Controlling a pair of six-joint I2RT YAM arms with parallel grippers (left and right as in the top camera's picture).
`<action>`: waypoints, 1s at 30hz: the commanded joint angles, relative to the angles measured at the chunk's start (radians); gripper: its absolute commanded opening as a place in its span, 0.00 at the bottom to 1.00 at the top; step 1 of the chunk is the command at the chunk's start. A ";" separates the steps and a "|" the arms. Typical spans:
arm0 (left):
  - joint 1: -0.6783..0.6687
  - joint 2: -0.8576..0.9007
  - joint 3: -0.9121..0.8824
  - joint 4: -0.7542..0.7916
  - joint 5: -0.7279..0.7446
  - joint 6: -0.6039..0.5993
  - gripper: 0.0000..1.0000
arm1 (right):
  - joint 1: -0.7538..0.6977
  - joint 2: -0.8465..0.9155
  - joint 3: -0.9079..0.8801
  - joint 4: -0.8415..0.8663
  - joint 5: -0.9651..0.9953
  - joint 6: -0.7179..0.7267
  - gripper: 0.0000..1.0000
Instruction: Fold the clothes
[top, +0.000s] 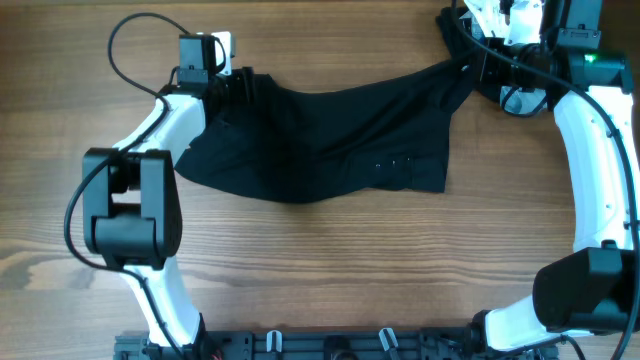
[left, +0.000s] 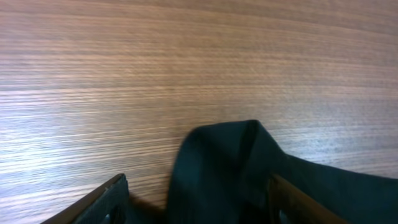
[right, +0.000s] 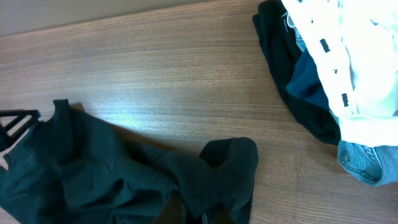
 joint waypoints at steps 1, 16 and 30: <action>-0.013 0.058 -0.003 0.040 0.098 0.000 0.71 | 0.002 0.013 0.013 0.003 -0.016 -0.011 0.04; -0.090 0.097 -0.003 0.071 0.048 -0.056 0.66 | 0.002 0.013 0.013 0.001 -0.016 -0.014 0.05; -0.087 0.129 0.002 0.087 -0.009 -0.159 0.44 | 0.002 0.040 0.002 0.004 -0.016 -0.014 0.04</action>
